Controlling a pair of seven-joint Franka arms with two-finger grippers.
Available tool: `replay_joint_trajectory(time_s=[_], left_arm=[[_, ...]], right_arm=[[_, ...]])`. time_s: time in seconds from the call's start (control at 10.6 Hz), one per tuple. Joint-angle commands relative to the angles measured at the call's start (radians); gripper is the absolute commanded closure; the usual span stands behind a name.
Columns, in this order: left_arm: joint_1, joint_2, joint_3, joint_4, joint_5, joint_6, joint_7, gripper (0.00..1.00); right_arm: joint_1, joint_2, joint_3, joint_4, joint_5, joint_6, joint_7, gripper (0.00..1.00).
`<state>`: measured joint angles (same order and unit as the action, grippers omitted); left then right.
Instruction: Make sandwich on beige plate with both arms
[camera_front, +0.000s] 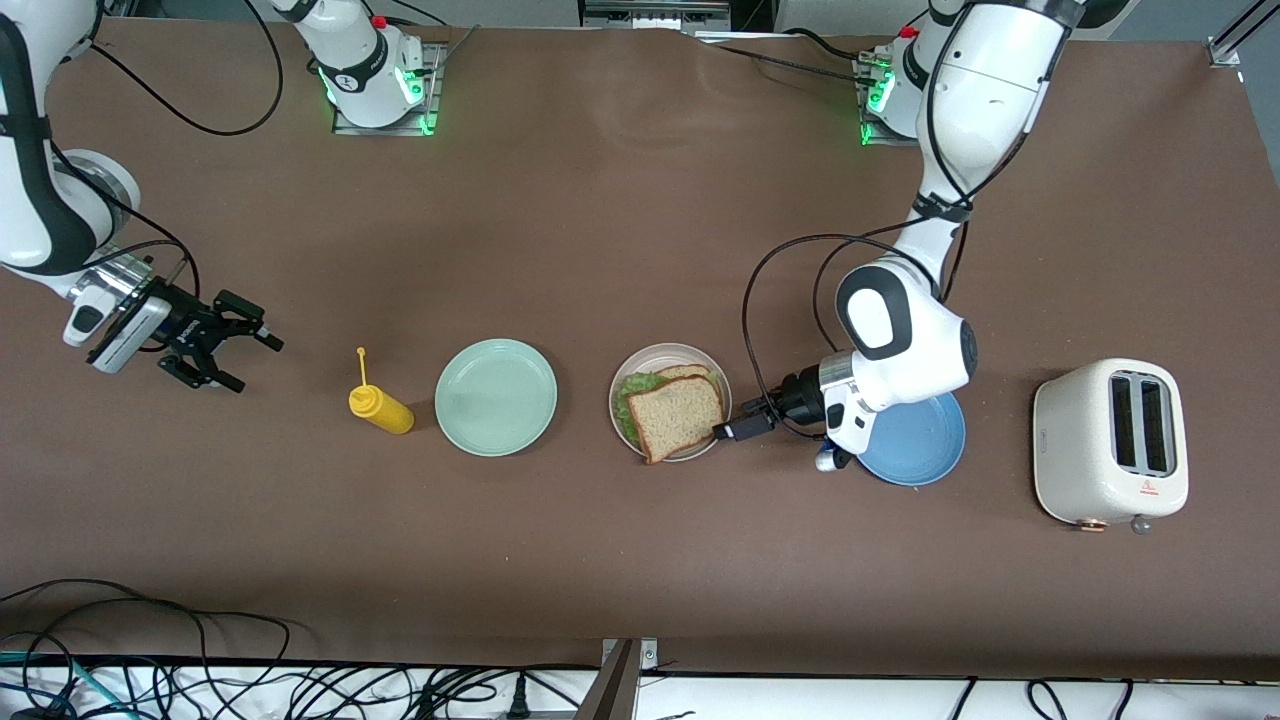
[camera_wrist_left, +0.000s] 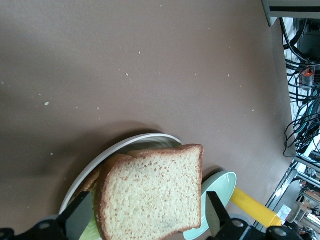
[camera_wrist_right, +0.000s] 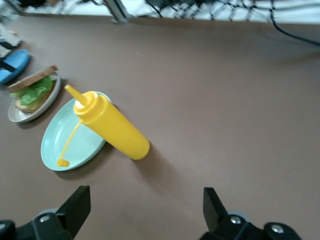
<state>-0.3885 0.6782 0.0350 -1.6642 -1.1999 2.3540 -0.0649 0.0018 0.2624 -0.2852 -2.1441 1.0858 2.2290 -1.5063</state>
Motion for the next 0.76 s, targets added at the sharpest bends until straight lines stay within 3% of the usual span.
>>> replay_joint_trajectory(time_s=[0.0,0.19,0.57,0.66], left_arm=[[0.016,-0.074,0.048,-0.02,0.17,-0.132,-0.115,0.0],[0.054,-0.107,0.057,0.0,0.337,-0.212,-0.182,0.0],[0.092,-0.144,0.059,0.001,0.56,-0.289,-0.184,0.0],[0.111,-0.164,0.059,0.0,0.616,-0.306,-0.184,0.0]], right_arm=[[0.012,-0.07,0.043,0.038,-0.285,0.032,0.375,0.0],[0.011,-0.101,0.095,0.099,-0.571,0.02,0.693,0.0],[0.014,-0.155,0.135,0.165,-0.886,-0.133,1.065,0.0],[0.012,-0.152,0.147,0.205,-0.908,-0.188,1.13,0.0]])
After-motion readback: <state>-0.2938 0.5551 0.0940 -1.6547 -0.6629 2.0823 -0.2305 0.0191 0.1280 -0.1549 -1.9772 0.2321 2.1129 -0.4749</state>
